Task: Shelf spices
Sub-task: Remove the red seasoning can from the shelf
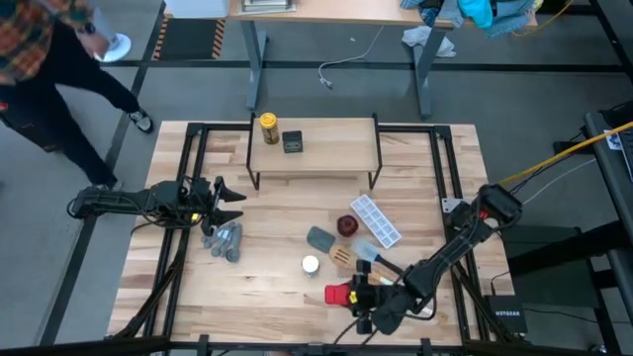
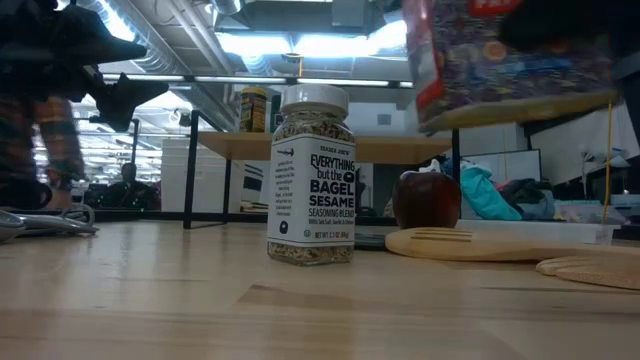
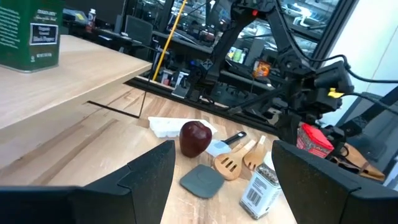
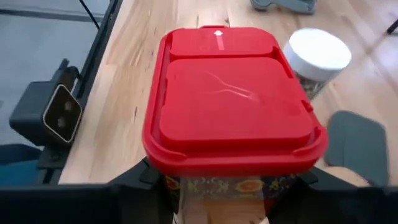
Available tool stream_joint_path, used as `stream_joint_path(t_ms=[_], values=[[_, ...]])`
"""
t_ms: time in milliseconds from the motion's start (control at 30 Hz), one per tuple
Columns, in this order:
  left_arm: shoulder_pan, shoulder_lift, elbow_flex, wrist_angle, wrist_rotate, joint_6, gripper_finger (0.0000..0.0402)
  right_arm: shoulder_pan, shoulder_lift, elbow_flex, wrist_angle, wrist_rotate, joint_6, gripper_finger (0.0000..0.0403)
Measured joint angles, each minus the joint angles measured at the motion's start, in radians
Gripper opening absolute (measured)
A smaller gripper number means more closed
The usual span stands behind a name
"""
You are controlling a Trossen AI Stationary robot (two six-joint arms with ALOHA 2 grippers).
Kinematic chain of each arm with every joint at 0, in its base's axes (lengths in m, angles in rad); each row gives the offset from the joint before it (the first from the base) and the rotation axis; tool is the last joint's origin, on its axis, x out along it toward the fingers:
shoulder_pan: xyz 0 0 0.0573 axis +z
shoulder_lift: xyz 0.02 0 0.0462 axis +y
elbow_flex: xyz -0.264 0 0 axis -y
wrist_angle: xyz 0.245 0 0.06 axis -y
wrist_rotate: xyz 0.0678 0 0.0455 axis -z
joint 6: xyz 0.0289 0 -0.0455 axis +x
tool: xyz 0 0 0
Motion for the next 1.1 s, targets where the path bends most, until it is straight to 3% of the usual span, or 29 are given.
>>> stream_joint_path(t_ms=[467, 767, 967, 1100], values=[[-0.013, 0.0, 0.0, 0.0, 0.0, 0.041, 0.026, -0.022, 0.17, 0.0, 0.099, 0.004, 0.027, 0.0171], [-0.013, 0.0, 0.0, 0.0, 0.0, 0.051, 0.026, -0.041, 0.181, 0.002, 0.106, -0.01, 0.028, 0.0175], [-0.013, 0.0, 0.0, 0.0, 0.0, 0.05, 0.026, -0.041, 0.184, 0.0, 0.085, -0.028, 0.027, 0.0309], [-0.013, 0.0, 0.0, 0.0, 0.0, 0.049, 0.026, -0.041, 0.184, 0.0, 0.071, -0.029, 0.024, 0.0373]])
